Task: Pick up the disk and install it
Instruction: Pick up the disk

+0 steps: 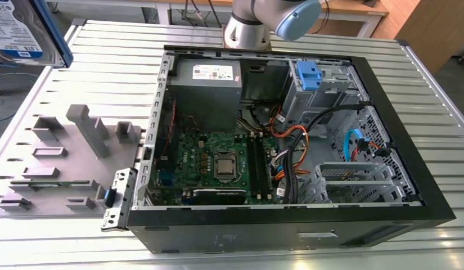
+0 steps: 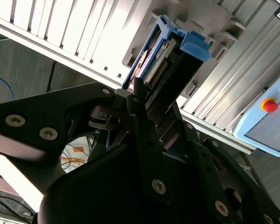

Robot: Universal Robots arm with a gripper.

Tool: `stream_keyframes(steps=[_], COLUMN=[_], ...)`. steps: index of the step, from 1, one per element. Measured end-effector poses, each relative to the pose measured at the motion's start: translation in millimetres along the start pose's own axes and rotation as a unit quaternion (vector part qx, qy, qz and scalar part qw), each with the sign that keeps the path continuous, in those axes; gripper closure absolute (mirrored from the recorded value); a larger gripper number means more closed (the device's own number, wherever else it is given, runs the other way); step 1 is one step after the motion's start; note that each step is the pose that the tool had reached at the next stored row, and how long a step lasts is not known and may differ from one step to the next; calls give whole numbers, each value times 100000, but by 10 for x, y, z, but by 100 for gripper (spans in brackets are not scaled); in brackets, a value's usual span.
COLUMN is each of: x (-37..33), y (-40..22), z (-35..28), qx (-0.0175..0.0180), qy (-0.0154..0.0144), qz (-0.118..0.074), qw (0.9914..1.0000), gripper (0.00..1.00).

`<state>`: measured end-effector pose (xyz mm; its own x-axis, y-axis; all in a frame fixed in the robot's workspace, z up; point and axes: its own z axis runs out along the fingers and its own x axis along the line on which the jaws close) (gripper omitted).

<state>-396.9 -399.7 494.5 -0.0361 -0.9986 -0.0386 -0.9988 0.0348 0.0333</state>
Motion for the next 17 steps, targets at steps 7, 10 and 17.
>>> stream_keyframes(steps=[7, 10, 17], x=[-4, -5, -9], y=[-100, -143, -232], z=[-3, -5, -8], qx=[3, -2, -2], qy=[-1, 4, -15], qz=[1, 1, -4], qw=[100000, 100000, 100000], gripper=[65, 65, 65])
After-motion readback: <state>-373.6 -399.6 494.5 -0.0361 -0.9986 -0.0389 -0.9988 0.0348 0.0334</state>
